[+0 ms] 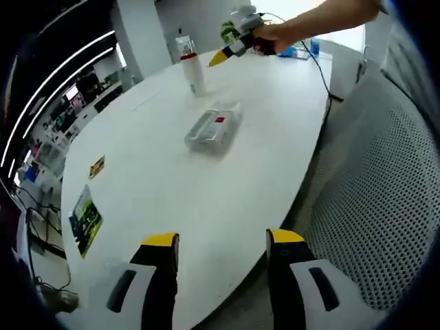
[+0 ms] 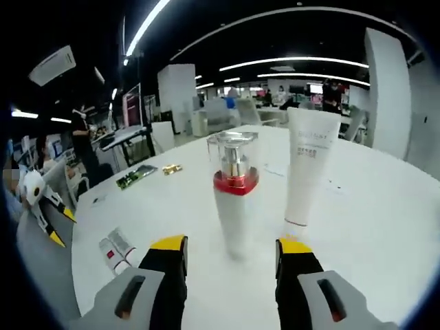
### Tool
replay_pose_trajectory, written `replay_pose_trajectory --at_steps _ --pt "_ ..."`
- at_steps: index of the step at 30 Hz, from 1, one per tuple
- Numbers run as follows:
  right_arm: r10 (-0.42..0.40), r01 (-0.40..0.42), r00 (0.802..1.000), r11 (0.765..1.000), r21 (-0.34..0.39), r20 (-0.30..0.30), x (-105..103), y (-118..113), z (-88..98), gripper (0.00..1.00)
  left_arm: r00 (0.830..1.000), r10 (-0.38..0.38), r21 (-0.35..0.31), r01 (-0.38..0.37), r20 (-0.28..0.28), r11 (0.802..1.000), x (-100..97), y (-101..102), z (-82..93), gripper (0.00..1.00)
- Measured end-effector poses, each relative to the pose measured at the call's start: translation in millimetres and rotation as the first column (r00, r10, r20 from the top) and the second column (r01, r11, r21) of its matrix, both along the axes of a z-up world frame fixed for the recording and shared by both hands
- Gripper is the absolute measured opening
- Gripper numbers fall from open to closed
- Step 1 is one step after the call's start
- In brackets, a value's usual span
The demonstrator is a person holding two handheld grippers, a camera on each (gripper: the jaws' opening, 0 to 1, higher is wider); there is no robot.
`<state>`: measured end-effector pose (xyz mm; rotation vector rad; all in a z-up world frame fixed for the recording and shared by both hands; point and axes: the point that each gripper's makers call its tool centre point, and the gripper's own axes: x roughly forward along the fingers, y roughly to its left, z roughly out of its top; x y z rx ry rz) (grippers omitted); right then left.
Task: Arrange the skincare products in the storage area until every visible bottle or jar stands upright without overlapping.
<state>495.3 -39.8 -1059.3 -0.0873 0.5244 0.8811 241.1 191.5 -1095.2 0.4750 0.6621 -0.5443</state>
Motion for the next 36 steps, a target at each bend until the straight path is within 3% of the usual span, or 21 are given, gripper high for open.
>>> replay_pose_trajectory --at_steps 4,6,8,10,12,13,14,15,16,17,18,19,21,22,24,25,26,29,31,34,36 --pt "-0.029 0.030 0.999 0.999 0.039 -0.032 -31 -15 1.8 0.48 0.996 0.087 -0.044 -0.087 0.015 0.995 13.5 9 12.8 0.62" --pt "-0.068 0.072 0.996 0.994 0.081 -0.061 -48 -23 5.5 0.47 0.988 0.155 -0.104 -0.153 0.015 0.983 24.8 14 21.6 0.64" --pt "-0.087 0.096 0.993 0.989 0.116 -0.084 -68 -28 10.3 0.47 0.972 0.234 -0.185 -0.227 0.017 0.956 37.9 19 34.0 0.65" --pt "-0.087 0.096 0.993 0.989 0.114 -0.078 -84 -30 12.8 0.46 0.946 0.325 -0.316 -0.305 0.010 0.898 55.8 21 49.5 0.64" --pt "-0.096 0.108 0.992 0.984 0.141 -0.085 -100 -31 15.9 0.45 0.923 0.382 -0.425 -0.364 -0.047 0.829 70.5 19 57.6 0.60" --pt "-0.102 0.116 0.990 0.982 0.148 -0.095 -110 -32 15.8 0.45 0.914 0.399 -0.501 -0.378 -0.071 0.778 80.7 16 63.5 0.58" --pt "-0.102 0.116 0.990 0.982 0.151 -0.098 -116 -32 15.9 0.44 0.904 0.406 -0.575 -0.404 -0.132 0.711 86.1 10 65.2 0.56" --pt "-0.100 0.116 0.989 0.980 0.161 -0.104 -125 -30 16.8 0.44 0.872 0.434 -0.655 -0.465 -0.225 0.595 95.5 8 68.4 0.55" --pt "-0.098 0.116 0.989 0.979 0.169 -0.110 -131 -28 17.9 0.44 0.870 0.423 -0.708 -0.465 -0.253 0.532 102.9 2 72.5 0.57" --pt "-0.094 0.113 0.989 0.979 0.172 -0.113 -139 -26 19.8 0.44 0.869 0.414 -0.769 -0.454 -0.272 0.449 114.2 -4 80.1 0.59" --pt "-0.092 0.110 0.989 0.979 0.172 -0.111 -144 -25 20.9 0.44 0.863 0.410 -0.794 -0.461 -0.296 0.396 120.8 -9 83.2 0.60" --pt "-0.088 0.106 0.990 0.979 0.174 -0.109 -146 -25 22.2 0.44 0.868 0.385 -0.817 -0.454 -0.314 0.357 126.6 -16 87.3 0.59" --pt "-0.071 0.089 0.992 0.978 0.187 -0.105 -159 -21 27.8 0.45 0.871 0.349 -0.825 -0.460 -0.347 0.328 138.9 -31 90.0 0.59" --pt "-0.061 0.081 0.993 0.978 0.192 -0.105 -166 -18 30.9 0.46 0.870 0.353 -0.813 -0.463 -0.343 0.353 146.6 -37 89.7 0.60" --pt "-0.050 0.069 0.994 0.977 0.200 -0.099 -175 -13 36.2 0.47 0.906 0.308 -0.821 -0.401 -0.290 0.407 157.4 -54 96.5 0.58" --pt "-0.045 0.063 0.994 0.977 0.204 -0.096 -180 -10 38.4 0.47 0.928 0.296 -0.818 -0.347 -0.227 0.459 167.3 -63 102.1 0.59" --pt "-0.036 0.055 0.995 0.977 0.207 -0.091 -188 -5 41.6 0.47 0.940 0.280 -0.817 -0.312 -0.193 0.485 173.3 -70 105.7 0.60" --pt "0.002 0.014 0.997 0.979 0.203 -0.076 -201 8 44.7 0.47 0.963 0.214 -0.817 -0.256 -0.167 0.517 189.0 -98 110.0 0.67" --pt "0.039 -0.029 0.998 0.985 0.170 -0.056 -212 17 43.4 0.47 0.964 0.195 -0.808 -0.257 -0.178 0.530 201.5 -112 105.9 0.70" --pt "0.083 -0.077 0.996 0.985 0.152 -0.034 -224 33 45.0 0.46 0.975 0.157 -0.792 -0.218 -0.155 0.571 215.9 -130 102.5 0.71" --pt "0.127 -0.125 0.992 0.985 0.119 -0.011 -232 43 41.1 0.46 0.985 0.114 -0.768 -0.173 -0.130 0.616 225.4 -142 96.9 0.70"
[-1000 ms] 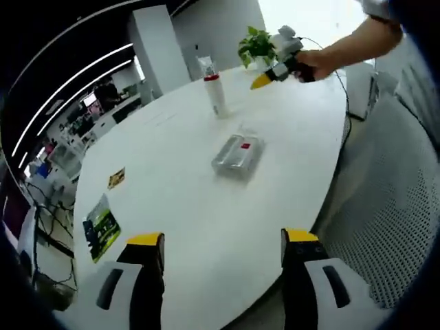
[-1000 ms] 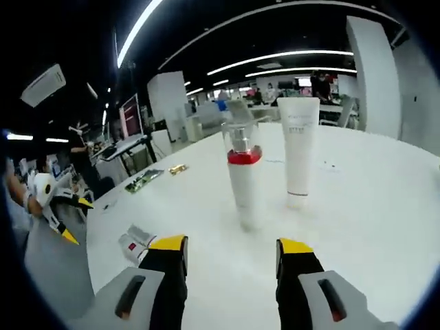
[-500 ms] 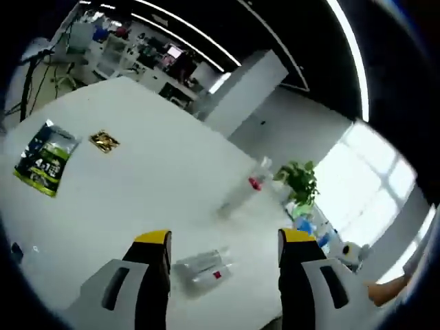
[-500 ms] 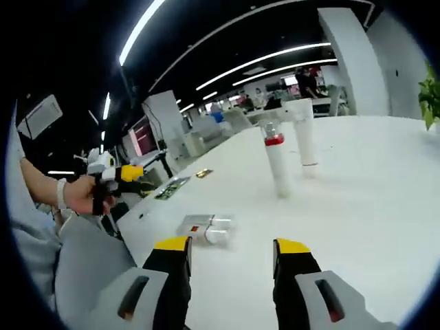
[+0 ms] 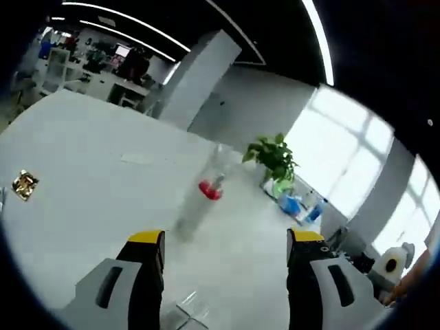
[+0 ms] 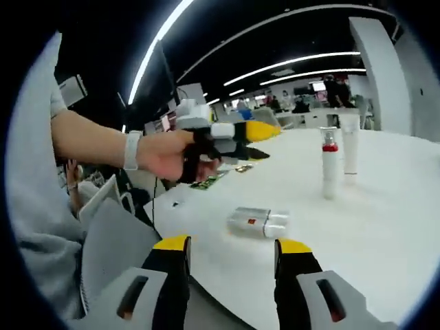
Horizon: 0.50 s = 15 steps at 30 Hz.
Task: Arrange the skincare products in the storage area until every visible bottle or jar stands upright without overlapping.
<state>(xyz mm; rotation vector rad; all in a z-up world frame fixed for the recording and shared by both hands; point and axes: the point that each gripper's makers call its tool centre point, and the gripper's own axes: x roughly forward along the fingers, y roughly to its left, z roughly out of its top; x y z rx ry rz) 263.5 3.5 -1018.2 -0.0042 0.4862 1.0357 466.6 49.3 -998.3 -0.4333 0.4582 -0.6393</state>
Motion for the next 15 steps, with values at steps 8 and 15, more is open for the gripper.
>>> replay_pose_trajectory --at_steps 8,15 --pt "0.121 -0.118 0.992 0.988 -0.097 0.026 -18 19 -16.6 0.46 0.998 -0.042 0.046 0.044 -0.039 0.998 24.4 -18 -23.2 0.66" --pt "0.167 -0.154 0.981 0.979 -0.136 0.096 -9 42 -8.0 0.43 0.998 -0.060 0.120 0.062 -0.016 0.991 45.7 -19 -38.0 0.67"
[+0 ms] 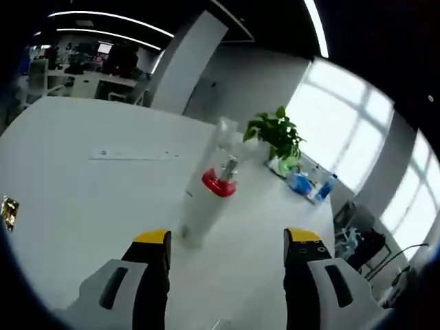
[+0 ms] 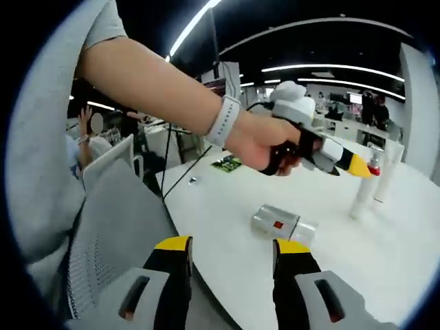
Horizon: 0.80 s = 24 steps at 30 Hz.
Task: Arrange the skincare products in the storage area until every visible bottle or jar stands upright without overlapping.
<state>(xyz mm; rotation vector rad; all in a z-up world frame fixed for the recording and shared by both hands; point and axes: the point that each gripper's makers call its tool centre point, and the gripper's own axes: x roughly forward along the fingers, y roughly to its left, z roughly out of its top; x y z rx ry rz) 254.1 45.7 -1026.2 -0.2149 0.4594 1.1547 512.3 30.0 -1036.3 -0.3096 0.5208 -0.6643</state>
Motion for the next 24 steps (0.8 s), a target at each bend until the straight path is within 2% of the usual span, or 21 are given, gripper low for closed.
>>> replay_pose_trajectory --at_steps 2,4,5,6,7,10,12,17,19,20,23,24 --pt "0.009 -0.009 0.999 1.000 -0.023 0.034 0 4 -4.2 0.40 0.999 -0.018 0.010 0.018 0.028 1.000 7.7 -4 2.0 0.65" --pt "-0.012 0.018 0.998 0.996 -0.092 0.059 1 -4 -15.9 0.36 0.999 -0.029 0.034 0.027 0.043 0.999 13.8 -6 1.2 0.62" --pt "-0.034 0.054 0.990 0.987 -0.151 0.134 7 -12 -19.6 0.31 0.998 -0.035 0.057 0.031 0.059 0.998 19.6 -6 0.2 0.62" --pt "-0.022 0.053 0.985 0.983 -0.176 0.172 8 -14 -20.7 0.25 0.998 -0.036 0.064 0.032 0.059 0.997 22.6 -7 -1.2 0.62" --pt "0.043 0.014 0.972 0.970 -0.242 0.229 7 -13 -25.5 0.23 0.997 -0.044 0.070 0.039 0.065 0.997 26.3 -9 -1.9 0.62" --pt "0.052 -0.001 0.972 0.976 -0.218 0.230 2 -6 -24.4 0.30 0.995 -0.063 0.091 0.055 0.080 0.994 34.4 -13 -4.3 0.59" --pt "0.051 -0.001 0.975 0.974 -0.226 0.217 3 -8 -26.3 0.28 0.992 -0.089 0.126 0.077 0.086 0.989 38.7 -17 -8.3 0.57" --pt "-0.051 0.079 0.991 0.970 -0.228 0.126 14 -22 -35.8 0.19 0.982 -0.155 0.190 0.132 0.110 0.973 50.0 -25 -12.4 0.54" --pt "-0.048 0.079 0.989 0.969 -0.235 0.137 14 -22 -36.2 0.19 0.975 -0.188 0.217 0.158 0.121 0.963 52.3 -29 -13.2 0.54" --pt "-0.045 0.077 0.989 0.969 -0.237 0.138 14 -22 -36.3 0.19 0.971 -0.202 0.232 0.170 0.124 0.958 53.3 -30 -14.2 0.53" --pt "-0.033 0.068 0.989 0.967 -0.246 0.143 13 -22 -37.6 0.19 0.948 -0.285 0.315 0.230 0.142 0.921 56.2 -32 -19.0 0.45" --pt "-0.030 0.066 0.989 0.966 -0.248 0.145 13 -22 -37.6 0.19 0.943 -0.299 0.329 0.238 0.149 0.914 57.0 -32 -19.2 0.43"
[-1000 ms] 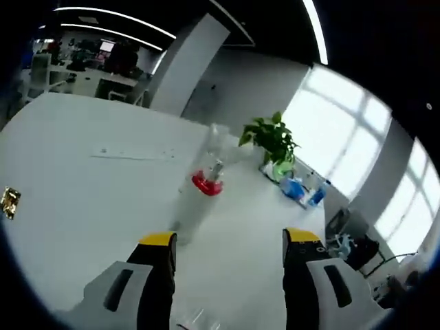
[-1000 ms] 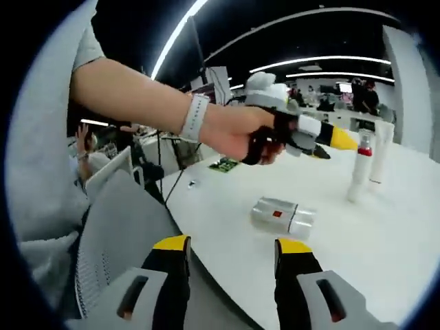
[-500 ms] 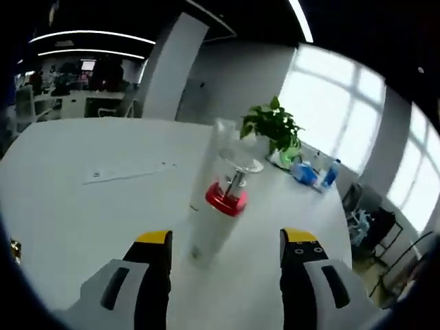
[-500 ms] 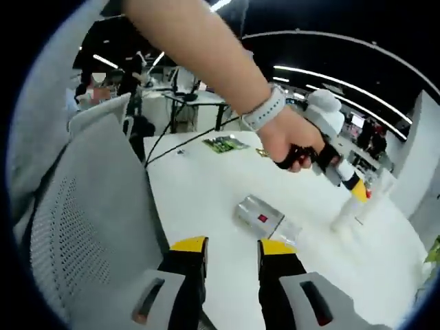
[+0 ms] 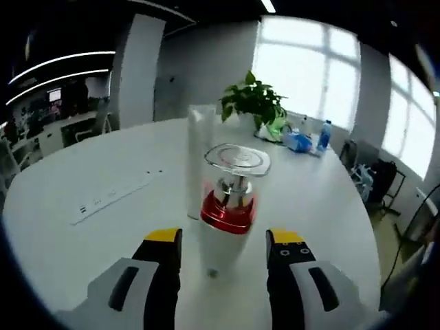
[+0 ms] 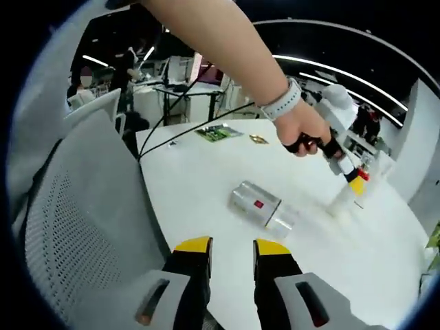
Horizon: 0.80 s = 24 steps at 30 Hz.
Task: Arrange the skincare products in the storage area until every visible bottle or jar stands upright without overlapping.
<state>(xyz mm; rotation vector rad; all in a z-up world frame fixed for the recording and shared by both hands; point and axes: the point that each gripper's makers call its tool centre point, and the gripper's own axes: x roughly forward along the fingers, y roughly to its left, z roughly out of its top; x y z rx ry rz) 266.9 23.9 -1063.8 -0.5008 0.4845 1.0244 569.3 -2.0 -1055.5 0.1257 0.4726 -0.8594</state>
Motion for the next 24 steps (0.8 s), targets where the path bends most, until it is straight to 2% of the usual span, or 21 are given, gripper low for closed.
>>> replay_pose_trajectory --at_steps 4,8,11,14,16,17,18,24 --pt "-0.003 0.003 1.000 1.000 -0.005 -0.001 1 -1 -1.2 0.18 1.000 -0.029 -0.011 0.029 -0.003 1.000 1.7 -5 2.3 0.38" --pt "-0.007 0.007 1.000 1.000 -0.009 -0.004 1 -2 -2.4 0.18 0.995 -0.103 -0.014 0.103 -0.004 0.995 -0.5 -14 2.2 0.30" --pt "-0.012 0.012 1.000 1.000 -0.011 -0.005 2 -3 -2.6 0.18 0.994 -0.110 -0.003 0.110 0.007 0.994 1.6 -13 1.5 0.27" --pt "-0.017 0.017 1.000 1.000 -0.014 -0.004 3 -4 -3.1 0.17 0.988 -0.141 0.021 0.140 0.060 0.990 4.2 -13 3.8 0.27" --pt "-0.016 0.016 1.000 1.000 -0.012 0.002 3 -4 -2.2 0.16 0.986 -0.148 0.026 0.147 0.072 0.989 4.9 -13 4.1 0.27" --pt "-0.012 0.013 1.000 1.000 -0.012 0.005 3 -3 -1.9 0.16 0.982 -0.161 0.048 0.156 0.102 0.987 5.8 -12 5.6 0.27" --pt "-0.011 0.011 1.000 1.000 -0.009 0.003 2 -3 -1.6 0.16 0.984 -0.154 0.036 0.151 0.093 0.988 5.7 -12 5.0 0.26" --pt "-0.024 0.024 1.000 1.000 -0.005 0.009 5 -4 -0.8 0.15 0.976 -0.178 0.047 0.174 0.123 0.984 6.4 -13 6.9 0.26"
